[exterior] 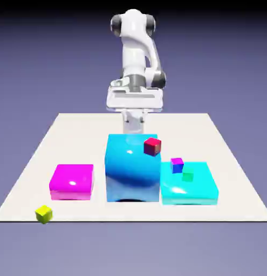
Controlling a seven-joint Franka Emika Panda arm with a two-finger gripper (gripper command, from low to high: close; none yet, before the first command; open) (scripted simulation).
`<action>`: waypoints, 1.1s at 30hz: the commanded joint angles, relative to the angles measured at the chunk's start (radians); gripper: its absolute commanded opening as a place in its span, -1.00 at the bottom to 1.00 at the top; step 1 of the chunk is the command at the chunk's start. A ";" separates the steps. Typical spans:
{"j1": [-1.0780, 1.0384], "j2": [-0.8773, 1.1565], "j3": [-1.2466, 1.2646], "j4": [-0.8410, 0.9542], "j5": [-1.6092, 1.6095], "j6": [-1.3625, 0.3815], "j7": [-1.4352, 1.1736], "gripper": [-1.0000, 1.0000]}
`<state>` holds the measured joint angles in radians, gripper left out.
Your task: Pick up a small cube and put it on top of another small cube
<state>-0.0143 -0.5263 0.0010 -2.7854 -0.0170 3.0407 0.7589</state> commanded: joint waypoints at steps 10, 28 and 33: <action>-0.218 0.362 0.008 0.204 -0.141 0.031 0.148 0.00; -0.612 1.015 0.023 0.572 -0.395 0.087 0.415 0.00; -0.623 1.138 0.004 0.650 -0.413 0.116 0.441 0.00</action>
<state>-0.6371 0.6115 0.0045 -2.1359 -0.4302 3.1572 1.1995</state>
